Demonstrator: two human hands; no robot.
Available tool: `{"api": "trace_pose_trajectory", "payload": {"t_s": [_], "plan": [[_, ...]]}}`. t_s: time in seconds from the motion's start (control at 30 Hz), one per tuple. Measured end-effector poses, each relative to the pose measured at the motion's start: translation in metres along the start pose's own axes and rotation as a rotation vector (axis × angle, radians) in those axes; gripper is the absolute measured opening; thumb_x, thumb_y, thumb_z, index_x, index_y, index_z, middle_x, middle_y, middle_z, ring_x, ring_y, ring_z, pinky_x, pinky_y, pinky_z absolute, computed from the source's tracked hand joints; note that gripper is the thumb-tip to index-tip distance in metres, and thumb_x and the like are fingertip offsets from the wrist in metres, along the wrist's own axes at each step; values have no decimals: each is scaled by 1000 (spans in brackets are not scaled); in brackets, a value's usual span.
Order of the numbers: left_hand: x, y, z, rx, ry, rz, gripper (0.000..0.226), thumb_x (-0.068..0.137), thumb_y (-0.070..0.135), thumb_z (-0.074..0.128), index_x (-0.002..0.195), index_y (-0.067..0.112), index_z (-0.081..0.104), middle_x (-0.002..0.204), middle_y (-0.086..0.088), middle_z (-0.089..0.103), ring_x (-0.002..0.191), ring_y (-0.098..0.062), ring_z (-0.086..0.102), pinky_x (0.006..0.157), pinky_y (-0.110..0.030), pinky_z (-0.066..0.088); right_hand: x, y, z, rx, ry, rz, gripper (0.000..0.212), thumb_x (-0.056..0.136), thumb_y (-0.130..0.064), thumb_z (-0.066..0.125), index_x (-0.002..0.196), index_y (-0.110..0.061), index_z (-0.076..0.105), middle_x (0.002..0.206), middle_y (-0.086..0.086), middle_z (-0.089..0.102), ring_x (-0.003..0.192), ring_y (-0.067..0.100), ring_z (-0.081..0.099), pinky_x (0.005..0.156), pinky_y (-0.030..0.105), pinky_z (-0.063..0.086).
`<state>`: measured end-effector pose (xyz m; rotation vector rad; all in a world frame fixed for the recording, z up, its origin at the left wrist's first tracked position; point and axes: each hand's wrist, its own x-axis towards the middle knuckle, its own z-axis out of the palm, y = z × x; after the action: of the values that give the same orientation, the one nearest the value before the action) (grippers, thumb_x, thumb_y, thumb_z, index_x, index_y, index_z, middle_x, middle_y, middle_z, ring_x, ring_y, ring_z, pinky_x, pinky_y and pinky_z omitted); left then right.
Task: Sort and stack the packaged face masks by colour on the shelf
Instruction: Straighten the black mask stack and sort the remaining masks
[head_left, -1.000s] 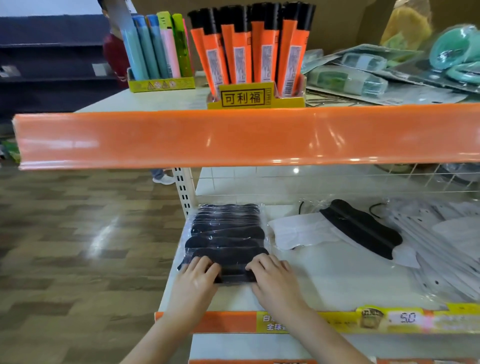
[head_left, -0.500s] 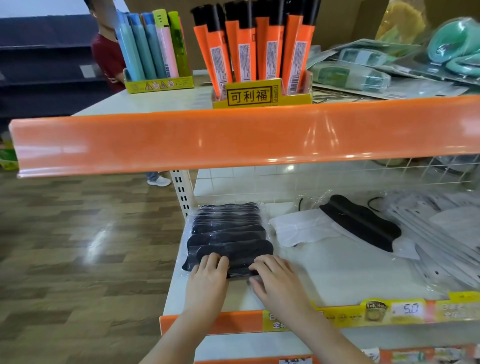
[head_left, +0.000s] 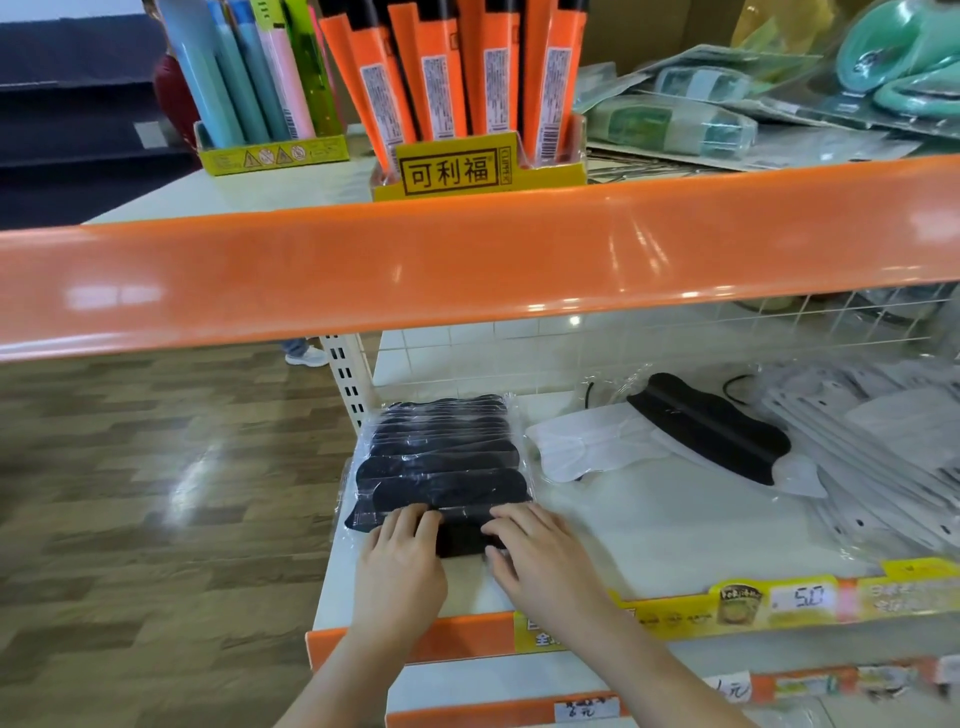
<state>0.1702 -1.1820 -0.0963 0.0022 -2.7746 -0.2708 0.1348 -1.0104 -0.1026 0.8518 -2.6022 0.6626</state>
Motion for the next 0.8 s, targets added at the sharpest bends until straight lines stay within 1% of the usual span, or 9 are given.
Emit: {"api": "trace_pose_trajectory", "payload": {"t_s": [0.07, 0.2, 0.3, 0.47, 0.5, 0.57, 0.67, 0.73, 0.8], "plan": [[1, 8, -1, -17, 10, 12, 33, 60, 3, 57, 88, 12, 71, 95, -4, 69, 86, -27, 67, 67, -37, 54, 5, 0, -2, 28, 10, 25, 30, 86, -31, 41, 96, -26, 69, 102, -13, 62, 94, 6, 59, 79, 23, 51], [13, 34, -2, -57, -8, 20, 41, 68, 16, 35, 87, 14, 71, 94, 0, 69, 85, -24, 67, 64, -35, 55, 20, 8, -15, 71, 42, 118, 34, 87, -30, 34, 100, -23, 65, 100, -10, 63, 93, 10, 60, 79, 27, 51], [33, 52, -3, -72, -19, 39, 37, 67, 17, 38, 88, 16, 69, 91, 3, 68, 81, -21, 66, 61, -33, 53, 28, 27, -28, 65, 19, 151, 41, 87, -33, 28, 104, -18, 63, 100, -4, 63, 93, 17, 59, 79, 32, 51], [82, 90, 1, -69, -72, 89, 29, 65, 12, 46, 84, 15, 68, 82, 1, 67, 75, -25, 66, 54, -33, 52, 26, 73, -49, -54, 67, 221, 29, 80, -28, 39, 87, -20, 65, 83, -4, 61, 73, 18, 61, 59, 28, 52], [90, 100, 4, -79, -73, 89, 31, 67, 9, 45, 86, 15, 68, 84, 0, 68, 77, -25, 67, 57, -34, 52, 24, 84, -55, -72, 65, 247, 28, 77, -29, 40, 86, -21, 65, 83, -5, 62, 72, 18, 62, 57, 27, 51], [104, 125, 11, -125, -116, 88, 36, 77, 3, 48, 104, 15, 67, 104, 0, 67, 98, -24, 63, 74, -36, 49, 21, 105, -65, -86, 34, 303, 27, 74, -28, 43, 86, -21, 67, 83, -4, 63, 72, 19, 64, 56, 29, 52], [121, 159, 27, -91, -135, 155, 40, 91, 10, 43, 128, 19, 53, 129, 5, 55, 120, -17, 48, 91, -30, 40, 17, 134, -83, -107, -11, 374, 24, 80, -13, 57, 102, -16, 68, 100, 2, 64, 94, 26, 63, 74, 39, 52], [130, 183, 37, -102, -146, 204, 40, 91, 11, 42, 129, 19, 52, 129, 3, 55, 121, -17, 47, 91, -30, 40, 12, 152, -97, -124, -39, 418, 28, 86, -11, 58, 113, -13, 65, 112, 4, 61, 108, 27, 57, 86, 42, 47], [136, 203, 45, -139, -155, 225, 39, 89, 9, 43, 126, 17, 54, 126, 0, 57, 119, -20, 48, 90, -32, 40, 8, 169, -109, -144, -16, 447, 29, 87, -11, 58, 115, -12, 64, 114, 5, 60, 110, 28, 56, 88, 41, 45]]}}
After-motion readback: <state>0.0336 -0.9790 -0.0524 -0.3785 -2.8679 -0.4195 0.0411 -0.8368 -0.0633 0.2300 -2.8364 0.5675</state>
